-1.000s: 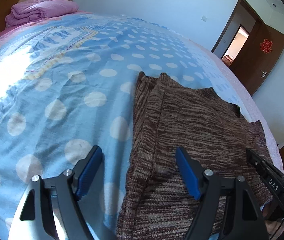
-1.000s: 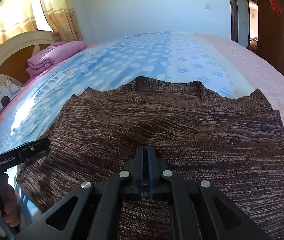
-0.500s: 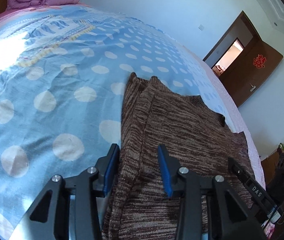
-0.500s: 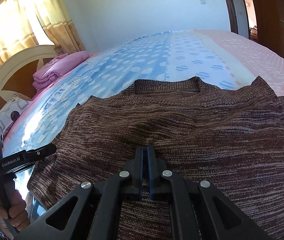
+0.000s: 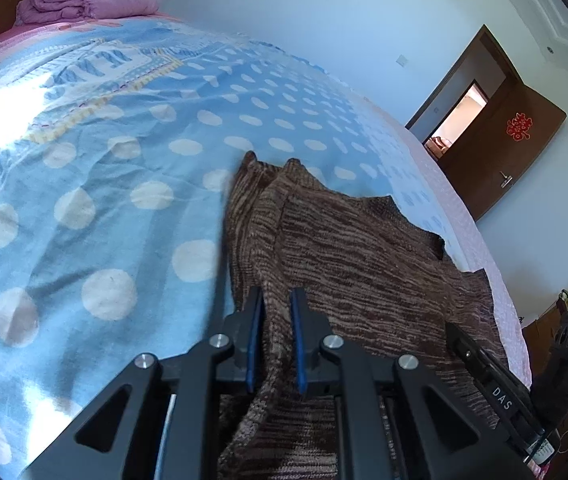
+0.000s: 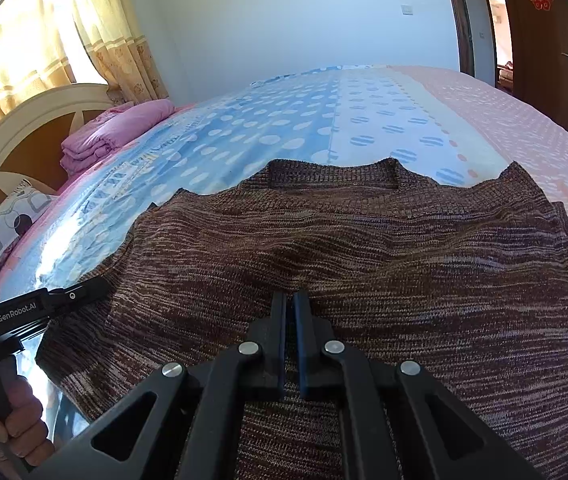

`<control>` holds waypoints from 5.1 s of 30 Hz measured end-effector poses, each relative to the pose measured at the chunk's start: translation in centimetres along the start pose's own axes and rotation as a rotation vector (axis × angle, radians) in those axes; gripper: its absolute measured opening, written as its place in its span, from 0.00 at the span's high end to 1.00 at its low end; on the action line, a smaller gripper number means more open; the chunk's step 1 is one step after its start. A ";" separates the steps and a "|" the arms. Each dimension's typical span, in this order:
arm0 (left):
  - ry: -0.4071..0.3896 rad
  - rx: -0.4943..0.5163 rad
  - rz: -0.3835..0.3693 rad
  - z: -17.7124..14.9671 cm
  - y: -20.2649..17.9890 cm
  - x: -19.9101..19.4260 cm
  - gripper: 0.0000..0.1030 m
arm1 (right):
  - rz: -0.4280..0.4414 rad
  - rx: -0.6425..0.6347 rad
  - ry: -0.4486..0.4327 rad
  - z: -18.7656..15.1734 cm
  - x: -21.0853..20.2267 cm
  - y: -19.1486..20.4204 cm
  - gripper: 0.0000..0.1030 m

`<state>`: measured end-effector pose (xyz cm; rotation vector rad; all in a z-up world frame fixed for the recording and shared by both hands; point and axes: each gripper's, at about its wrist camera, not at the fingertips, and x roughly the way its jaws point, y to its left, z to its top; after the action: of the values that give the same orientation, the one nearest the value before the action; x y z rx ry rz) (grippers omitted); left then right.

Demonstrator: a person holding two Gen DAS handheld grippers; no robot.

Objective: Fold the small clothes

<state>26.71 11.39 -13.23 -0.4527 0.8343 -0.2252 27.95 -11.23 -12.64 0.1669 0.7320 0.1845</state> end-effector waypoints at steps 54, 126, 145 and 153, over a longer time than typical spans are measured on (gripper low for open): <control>0.097 0.230 -0.250 -4.8 -12.0 3.4 0.97 | 0.408 0.173 0.151 6.3 6.0 -3.2 0.45; 0.070 0.216 -0.153 0.0 -12.3 0.3 0.50 | 0.306 0.417 0.054 -0.7 -2.9 -13.9 0.36; 0.067 0.385 -0.085 -1.1 -18.1 2.3 0.44 | 0.098 0.011 0.141 5.0 -9.1 -13.7 0.75; 0.082 0.464 0.047 -3.9 -21.2 5.3 0.35 | 0.004 -0.020 0.233 0.2 -6.6 -16.5 0.75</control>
<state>26.87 -10.39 -9.00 0.0111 0.8412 -0.3847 25.10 -28.72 -11.74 0.1291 0.9618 0.2172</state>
